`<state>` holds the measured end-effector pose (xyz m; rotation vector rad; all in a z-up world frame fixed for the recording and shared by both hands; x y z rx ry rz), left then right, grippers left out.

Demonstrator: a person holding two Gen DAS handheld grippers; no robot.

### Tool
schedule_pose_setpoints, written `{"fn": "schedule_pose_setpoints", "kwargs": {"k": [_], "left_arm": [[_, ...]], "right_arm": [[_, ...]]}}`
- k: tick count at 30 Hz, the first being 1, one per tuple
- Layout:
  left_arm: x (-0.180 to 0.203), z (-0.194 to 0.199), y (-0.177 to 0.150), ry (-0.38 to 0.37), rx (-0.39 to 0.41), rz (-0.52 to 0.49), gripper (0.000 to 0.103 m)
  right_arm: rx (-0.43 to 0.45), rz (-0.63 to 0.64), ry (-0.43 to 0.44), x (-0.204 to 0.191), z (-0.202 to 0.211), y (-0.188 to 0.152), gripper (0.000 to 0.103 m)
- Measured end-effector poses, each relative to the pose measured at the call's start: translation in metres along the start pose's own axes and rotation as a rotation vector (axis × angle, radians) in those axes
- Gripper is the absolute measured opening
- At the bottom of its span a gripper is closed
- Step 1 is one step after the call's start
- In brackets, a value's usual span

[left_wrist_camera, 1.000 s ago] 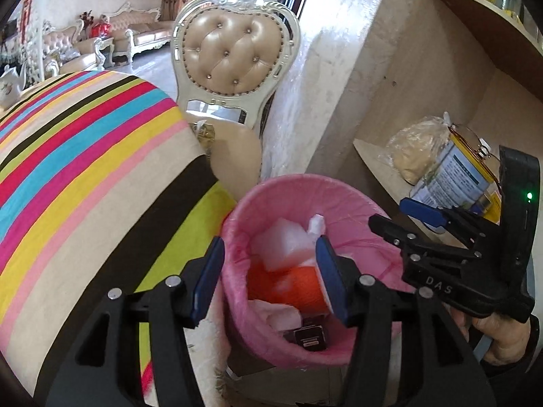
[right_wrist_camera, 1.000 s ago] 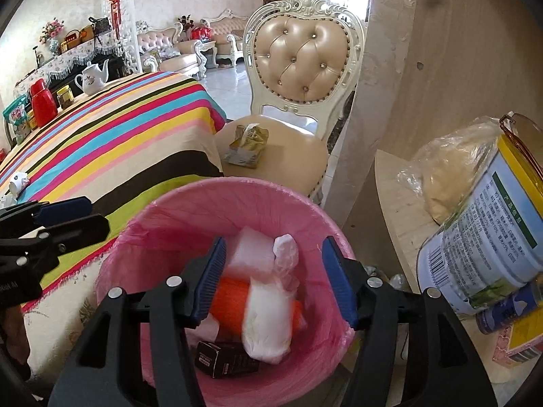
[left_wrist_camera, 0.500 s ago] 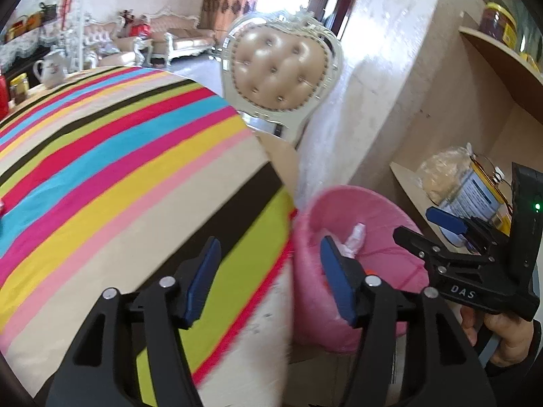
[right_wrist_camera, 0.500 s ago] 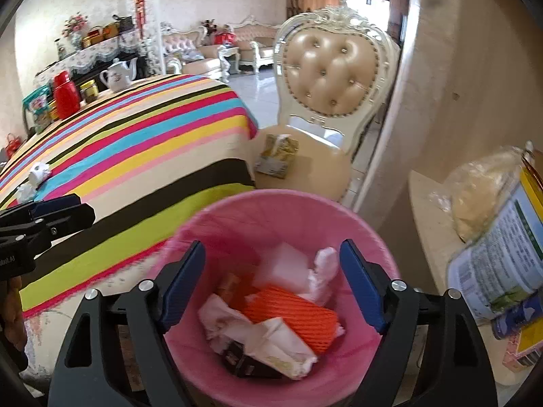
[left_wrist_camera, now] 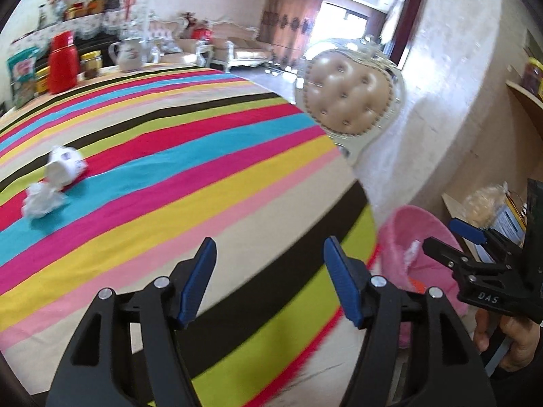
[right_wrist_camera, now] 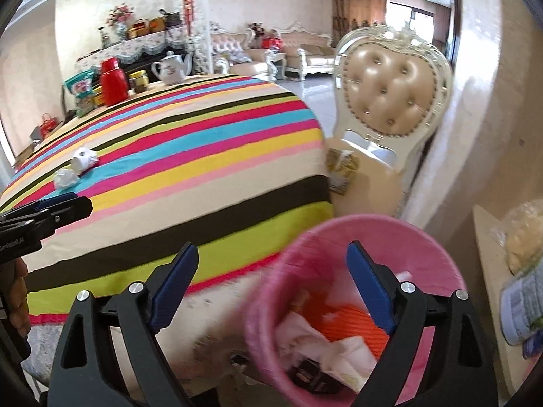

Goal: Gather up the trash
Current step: 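Move both tools back over the table toward the tissue and paper cup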

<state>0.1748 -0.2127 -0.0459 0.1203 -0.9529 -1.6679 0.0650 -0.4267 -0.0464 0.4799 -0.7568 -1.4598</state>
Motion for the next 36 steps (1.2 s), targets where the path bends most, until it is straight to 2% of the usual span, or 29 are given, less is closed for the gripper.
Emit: {"fn": "schedule_pose_setpoints", "kwargs": {"k": [10,21,31,36], "left_arm": [[-0.075,0.026,0.017,0.114,0.05,0.091,0.066],[-0.128,0.037,0.032,0.269,0.1,0.15,0.07],[-0.162,0.033,0.044,0.322,0.104,0.19,0.07],[-0.192,0.028,0.058,0.342,0.106,0.233,0.07]], "right_arm": [[0.032,0.061,0.087,-0.052,-0.012,0.03,0.084],[0.039,0.098,0.163,-0.095,-0.034,0.053,0.084],[0.03,0.129,0.217,-0.125,-0.056,0.073,0.084],[0.026,0.137,0.237,-0.133,-0.067,0.082,0.084]]}}
Point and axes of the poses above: each gripper's, at about its wrist camera, not at the fingertips, and z roughly against the way its jaws point, x to its right, y to its top, the point moved 6 cm from there along -z, roughly the way its jaws point, and after that the axes turned 13 degrees about z, right-handed, at the moved point
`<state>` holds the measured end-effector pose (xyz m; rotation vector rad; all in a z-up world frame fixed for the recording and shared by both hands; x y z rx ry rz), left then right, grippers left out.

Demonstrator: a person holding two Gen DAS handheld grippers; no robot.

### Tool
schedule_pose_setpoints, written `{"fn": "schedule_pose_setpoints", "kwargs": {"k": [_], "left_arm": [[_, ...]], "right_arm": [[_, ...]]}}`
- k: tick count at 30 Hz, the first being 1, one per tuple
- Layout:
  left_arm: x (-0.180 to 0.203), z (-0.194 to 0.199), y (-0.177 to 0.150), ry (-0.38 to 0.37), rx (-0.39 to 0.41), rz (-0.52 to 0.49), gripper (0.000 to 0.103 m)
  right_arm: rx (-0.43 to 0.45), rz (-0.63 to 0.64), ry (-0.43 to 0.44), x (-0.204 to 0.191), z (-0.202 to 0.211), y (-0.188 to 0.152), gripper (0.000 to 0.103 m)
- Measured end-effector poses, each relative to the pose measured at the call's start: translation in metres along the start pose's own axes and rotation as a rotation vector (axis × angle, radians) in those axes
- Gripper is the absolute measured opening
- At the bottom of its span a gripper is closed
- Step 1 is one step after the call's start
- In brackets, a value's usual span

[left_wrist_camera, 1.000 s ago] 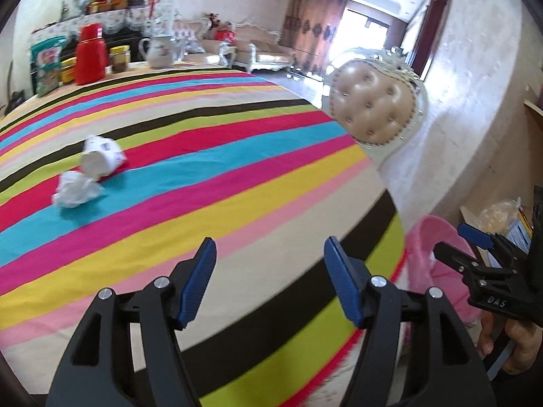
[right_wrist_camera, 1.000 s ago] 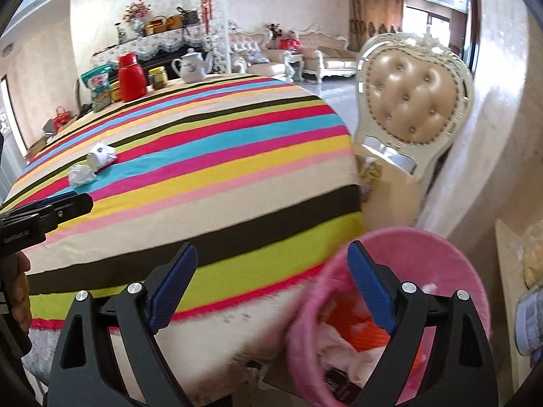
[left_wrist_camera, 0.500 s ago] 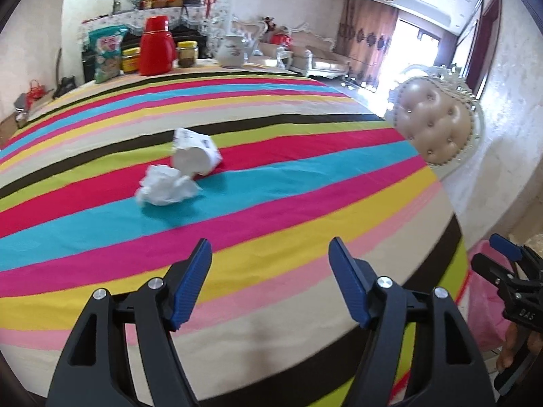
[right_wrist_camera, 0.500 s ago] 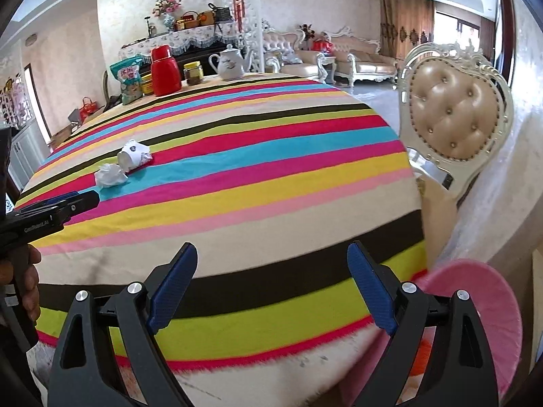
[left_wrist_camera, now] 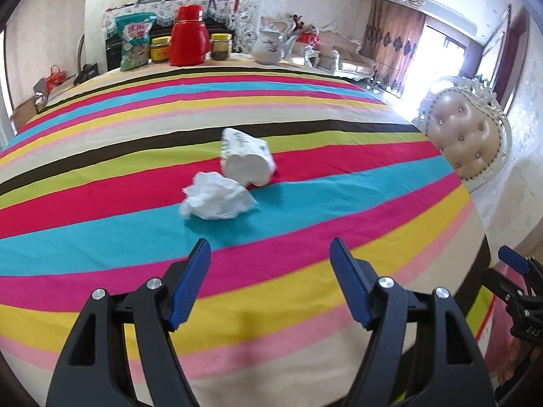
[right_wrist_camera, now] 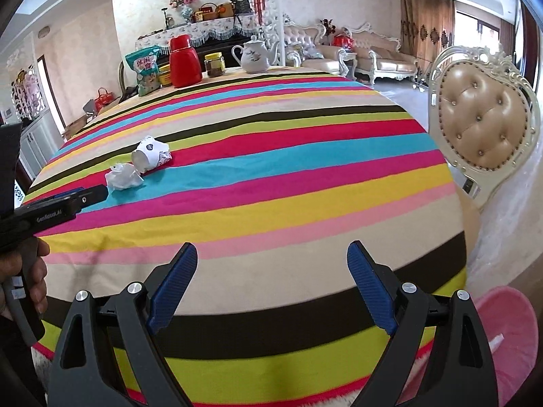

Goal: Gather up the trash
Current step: 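Move both tools back over the table toward the tissue and paper cup, then grasp the crumpled white tissue with the left tool while the right tool grasps the white paper cup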

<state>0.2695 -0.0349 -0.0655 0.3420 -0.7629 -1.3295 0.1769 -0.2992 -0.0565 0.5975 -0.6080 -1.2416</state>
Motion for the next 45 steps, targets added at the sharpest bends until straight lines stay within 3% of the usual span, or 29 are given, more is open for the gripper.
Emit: {"fn": "schedule_pose_setpoints", "kwargs": {"k": [5,22,26,28,30,32,35,45], "left_arm": [[-0.02,-0.016,0.016,0.024,-0.008,0.033,0.069],[-0.032,-0.086,0.044,0.096,-0.106,-0.018,0.069],[-0.032,-0.096,0.045,0.137,-0.129,-0.054,0.053],[-0.032,-0.099,0.046,0.144,-0.135,-0.062,0.05],[-0.034,-0.1,0.046,0.159,-0.137,-0.07,0.037],[-0.035,-0.098,0.047,0.151,-0.138,-0.064,0.026],[-0.039,-0.095,0.049,0.134,-0.139,-0.051,0.018],[-0.06,-0.076,0.059,0.136,-0.091,0.021,0.016]], "right_arm": [[-0.013,0.013,0.014,-0.006,-0.015,0.008,0.084],[0.013,0.055,0.076,-0.033,-0.067,0.066,0.084],[0.03,0.067,0.084,-0.041,-0.076,0.084,0.084],[0.035,0.077,0.086,-0.047,-0.081,0.093,0.084],[0.04,0.089,0.09,-0.053,-0.084,0.101,0.084],[0.045,0.101,0.099,-0.06,-0.088,0.109,0.084],[0.045,0.121,0.118,-0.073,-0.096,0.119,0.084],[0.008,0.143,0.156,-0.113,-0.128,0.139,0.084]]}}
Point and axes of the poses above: each gripper's, at about its wrist camera, not at the fingertips, and z roughly against the way its jaws point, x to its right, y to its top, the point moved 6 cm from there along -z, roughly the way its jaws point, and after that the axes turned 13 degrees about z, right-handed, at the moved point
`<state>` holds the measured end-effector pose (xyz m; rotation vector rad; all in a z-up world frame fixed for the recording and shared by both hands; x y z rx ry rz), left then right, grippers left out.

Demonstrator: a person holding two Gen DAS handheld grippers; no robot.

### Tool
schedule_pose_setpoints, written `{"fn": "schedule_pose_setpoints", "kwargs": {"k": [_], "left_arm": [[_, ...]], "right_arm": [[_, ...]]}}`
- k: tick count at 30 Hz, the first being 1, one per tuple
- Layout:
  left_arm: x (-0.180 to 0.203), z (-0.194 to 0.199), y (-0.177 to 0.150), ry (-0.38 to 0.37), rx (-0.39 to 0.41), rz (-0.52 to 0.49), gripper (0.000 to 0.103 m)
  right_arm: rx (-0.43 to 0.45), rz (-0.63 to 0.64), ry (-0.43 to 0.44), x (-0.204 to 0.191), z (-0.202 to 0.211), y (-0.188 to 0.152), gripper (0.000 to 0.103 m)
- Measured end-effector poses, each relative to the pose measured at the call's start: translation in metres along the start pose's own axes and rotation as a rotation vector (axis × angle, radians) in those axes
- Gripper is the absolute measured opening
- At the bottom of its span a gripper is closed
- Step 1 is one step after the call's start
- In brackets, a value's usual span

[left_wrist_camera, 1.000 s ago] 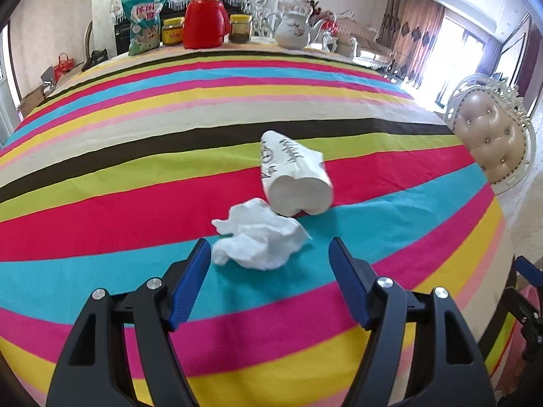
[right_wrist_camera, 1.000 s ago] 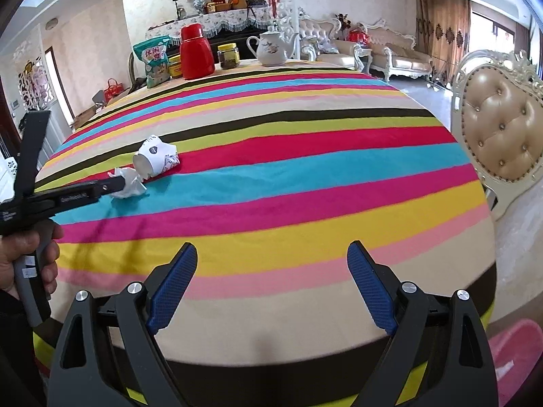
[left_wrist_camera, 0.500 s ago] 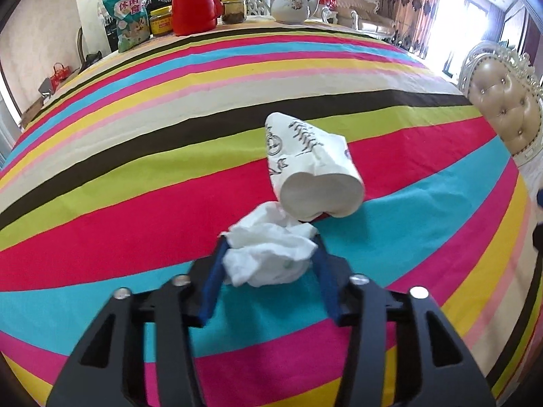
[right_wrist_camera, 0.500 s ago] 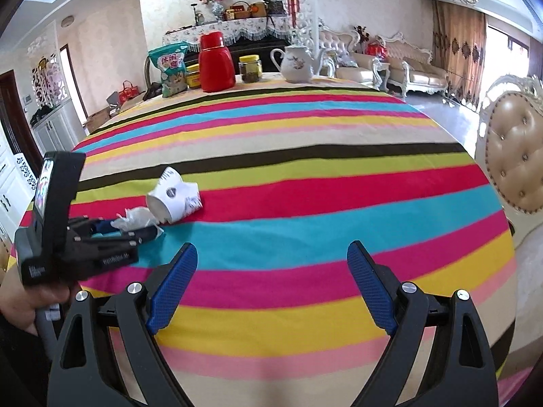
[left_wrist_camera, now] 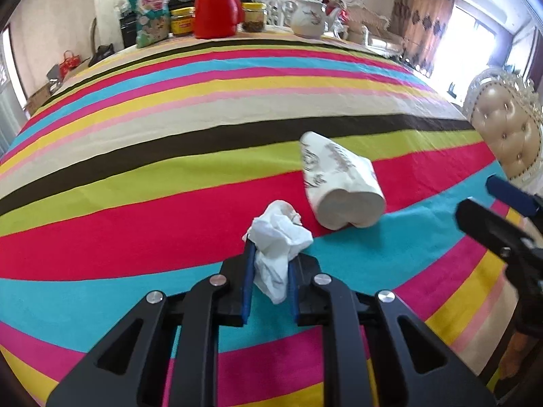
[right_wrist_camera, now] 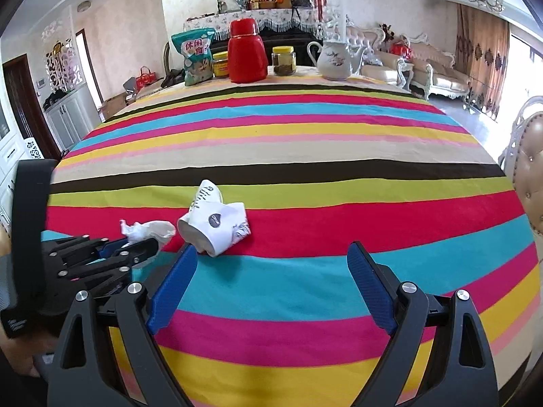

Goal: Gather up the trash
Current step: 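Grasp the crumpled white tissue with the left tool while the right tool grasps the white paper cup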

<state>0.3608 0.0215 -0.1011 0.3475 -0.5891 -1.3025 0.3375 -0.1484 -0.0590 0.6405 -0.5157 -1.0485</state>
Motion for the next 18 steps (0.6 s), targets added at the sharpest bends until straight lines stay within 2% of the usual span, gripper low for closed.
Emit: {"fn": "schedule_pose_setpoints", "kwargs": {"k": [12,18], "left_arm": [[-0.039,0.015,0.012,0.047,0.058,0.087,0.016],[-0.055,0.023,0.017,0.048,0.076,0.135,0.016]], "right_arm": [[-0.041,-0.013,0.022,-0.035,-0.043,0.026,0.084],[-0.102,-0.011,0.002,-0.049,-0.073,0.033,0.084]]}}
Point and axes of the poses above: each gripper's, at about its wrist camera, not at the fingertips, and z roughly against the way its jaws point, x to its right, y to its top, the point moved 6 cm from there along -z, roughly the way its jaws point, and after that the axes turned 13 degrees about z, right-handed, at the moved point
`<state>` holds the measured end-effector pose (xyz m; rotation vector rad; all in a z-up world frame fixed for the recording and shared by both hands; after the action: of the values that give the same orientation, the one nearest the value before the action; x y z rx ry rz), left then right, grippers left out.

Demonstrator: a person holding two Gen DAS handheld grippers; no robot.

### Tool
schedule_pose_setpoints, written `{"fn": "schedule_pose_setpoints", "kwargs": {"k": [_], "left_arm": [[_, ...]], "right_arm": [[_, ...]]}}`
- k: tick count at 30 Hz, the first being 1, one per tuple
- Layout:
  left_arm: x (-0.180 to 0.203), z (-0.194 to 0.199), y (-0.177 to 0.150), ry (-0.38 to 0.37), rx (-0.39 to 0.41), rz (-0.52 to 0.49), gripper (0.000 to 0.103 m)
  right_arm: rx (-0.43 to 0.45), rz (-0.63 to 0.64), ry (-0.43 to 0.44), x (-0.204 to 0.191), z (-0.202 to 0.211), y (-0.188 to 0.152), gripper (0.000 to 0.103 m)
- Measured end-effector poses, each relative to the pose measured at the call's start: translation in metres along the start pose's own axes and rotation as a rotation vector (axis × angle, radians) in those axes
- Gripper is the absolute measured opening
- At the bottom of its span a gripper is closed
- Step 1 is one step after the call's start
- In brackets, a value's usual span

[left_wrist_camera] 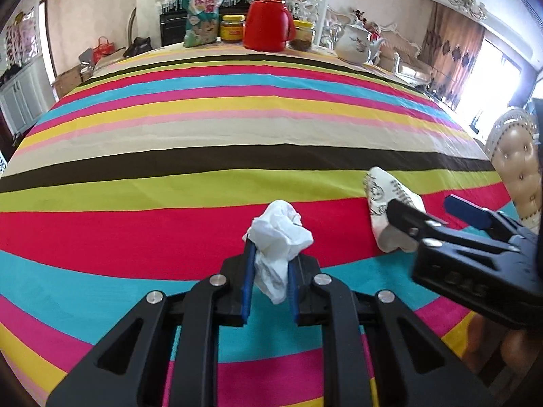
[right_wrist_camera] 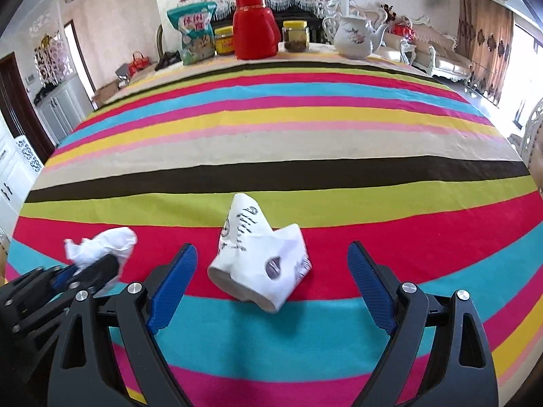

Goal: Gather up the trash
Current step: 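Grasp the crumpled white tissue with the left tool while the right tool grasps the white paper cup, then carry the tissue and paper cup over the pink wastebasket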

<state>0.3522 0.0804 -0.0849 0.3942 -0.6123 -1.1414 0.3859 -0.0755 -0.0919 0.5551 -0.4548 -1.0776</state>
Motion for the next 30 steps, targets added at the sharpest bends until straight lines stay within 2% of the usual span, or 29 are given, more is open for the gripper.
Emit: {"fn": "schedule_pose_setpoints", "kwargs": {"k": [5,7,8,16,21,30], "left_arm": [[-0.005,0.003,0.001,-0.011,0.003,0.019,0.016],[-0.004,0.005,0.001,-0.016,0.004,0.021,0.016],[-0.004,0.004,0.001,-0.019,0.003,0.021,0.016],[-0.002,0.01,-0.001,-0.037,0.003,0.016,0.016],[0.005,0.011,-0.004,-0.048,0.002,-0.001,0.016],[0.054,0.028,-0.022,-0.106,0.019,-0.098,0.016]], "right_arm": [[-0.043,0.043,-0.012,-0.011,-0.015,-0.001,0.083],[-0.063,0.055,-0.009,-0.013,-0.019,-0.002,0.062],[-0.069,0.053,-0.004,-0.012,-0.02,-0.004,0.061],[-0.046,0.064,0.014,-0.009,-0.009,-0.01,0.057],[-0.012,0.036,0.014,0.001,0.014,-0.023,0.057],[0.034,-0.01,-0.035,0.026,0.069,-0.06,0.057]]}}
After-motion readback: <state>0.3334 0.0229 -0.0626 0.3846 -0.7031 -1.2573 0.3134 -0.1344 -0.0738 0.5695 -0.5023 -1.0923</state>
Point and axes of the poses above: each gripper's, at about its wrist camera, not at the fingertips, and z roughly against the way its jaws point, x to its right, y to its top, the point moved 6 cm from there along -z, roughly the way its jaws point, and after that the axes turned 13 degrees about z, right-handed, at the moved point
